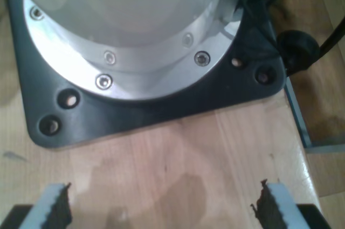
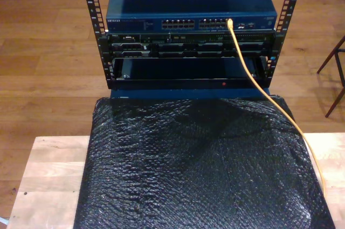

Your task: Grab the cable and plug it in

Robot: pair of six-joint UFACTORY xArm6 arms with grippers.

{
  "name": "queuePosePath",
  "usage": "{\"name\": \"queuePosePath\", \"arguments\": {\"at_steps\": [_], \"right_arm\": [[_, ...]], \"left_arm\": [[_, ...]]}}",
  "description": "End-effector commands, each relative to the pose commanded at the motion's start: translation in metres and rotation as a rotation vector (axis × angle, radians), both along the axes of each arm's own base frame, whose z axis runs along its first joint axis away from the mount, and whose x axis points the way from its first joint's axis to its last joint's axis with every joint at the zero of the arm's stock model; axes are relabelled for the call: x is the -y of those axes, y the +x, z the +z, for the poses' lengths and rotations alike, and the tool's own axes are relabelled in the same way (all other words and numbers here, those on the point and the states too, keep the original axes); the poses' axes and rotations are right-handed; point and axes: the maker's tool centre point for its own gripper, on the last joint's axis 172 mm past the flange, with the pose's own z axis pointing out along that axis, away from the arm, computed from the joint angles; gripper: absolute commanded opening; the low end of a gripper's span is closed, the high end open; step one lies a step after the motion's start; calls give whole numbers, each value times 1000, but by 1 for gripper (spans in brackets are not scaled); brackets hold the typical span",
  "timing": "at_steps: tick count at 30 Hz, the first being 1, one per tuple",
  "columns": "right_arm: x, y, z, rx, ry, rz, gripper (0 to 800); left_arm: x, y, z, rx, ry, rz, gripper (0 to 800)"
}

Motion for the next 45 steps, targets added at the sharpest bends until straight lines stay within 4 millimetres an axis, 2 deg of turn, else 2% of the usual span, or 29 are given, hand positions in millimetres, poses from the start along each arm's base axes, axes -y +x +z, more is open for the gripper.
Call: {"name": "queuePosePath", "arguments": {"at_steps": [2, 9, 15, 22, 30, 38, 43, 45], "right_arm": [[3, -23, -11, -48, -7, -10, 787], [3, -84, -41, -186, -9, 47, 787], [1, -125, -55, -214, 35, 69, 788], [-5, -150, -60, -227, 46, 75, 788], [-13, -193, -79, -266, 68, 93, 788], [-33, -229, -111, -265, 118, 105, 789], [-46, -238, -128, -263, 146, 112, 789], [-43, -240, -130, -267, 135, 111, 789]], "left_arm": [[1, 0, 0, 0, -2, 0, 800], [1, 0, 0, 1, -2, 1, 800], [1, 0, 0, 1, -2, 1, 800], [1, 0, 0, 0, -2, 0, 800], [1, 0, 0, 1, -2, 1, 800], [0, 0, 0, 0, 0, 0, 800], [1, 0, 0, 0, -2, 0, 800], [1, 0, 0, 0, -2, 0, 800]]}}
